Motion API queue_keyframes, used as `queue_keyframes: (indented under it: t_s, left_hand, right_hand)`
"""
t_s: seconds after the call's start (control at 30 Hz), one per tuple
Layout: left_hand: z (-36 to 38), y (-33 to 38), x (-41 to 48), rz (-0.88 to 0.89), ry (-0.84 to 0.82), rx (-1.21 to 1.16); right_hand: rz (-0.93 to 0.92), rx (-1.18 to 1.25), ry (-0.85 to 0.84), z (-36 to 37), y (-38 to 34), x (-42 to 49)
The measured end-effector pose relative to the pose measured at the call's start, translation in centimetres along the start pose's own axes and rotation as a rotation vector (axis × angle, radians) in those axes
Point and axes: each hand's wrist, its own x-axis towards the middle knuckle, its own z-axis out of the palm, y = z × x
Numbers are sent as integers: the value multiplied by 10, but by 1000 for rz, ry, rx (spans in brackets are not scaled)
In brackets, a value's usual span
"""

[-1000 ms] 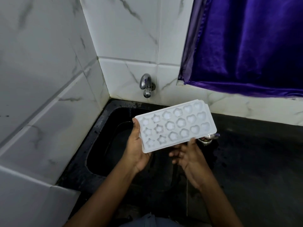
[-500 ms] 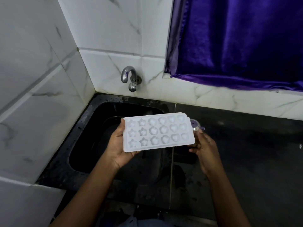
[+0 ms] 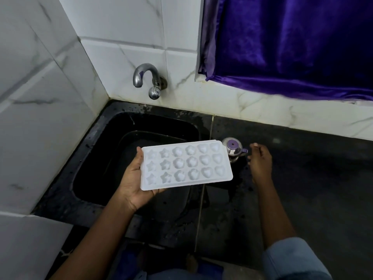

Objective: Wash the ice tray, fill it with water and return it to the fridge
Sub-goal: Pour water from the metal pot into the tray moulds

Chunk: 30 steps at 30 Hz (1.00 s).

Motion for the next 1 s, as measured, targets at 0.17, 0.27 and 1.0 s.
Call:
queue_keyframes:
  t_s: [0.17, 0.27, 1.0]
  left_hand:
    - [-2, -9, 2, 1, 48, 13]
    - [-2, -12, 3, 11, 65, 38]
    - [20, -13, -4, -1, 40, 61]
  right_hand:
    - [32, -23, -77, 8, 13, 23]
    - [67, -33, -97, 11, 15, 32]
    - [2, -126, -224, 15, 22, 39]
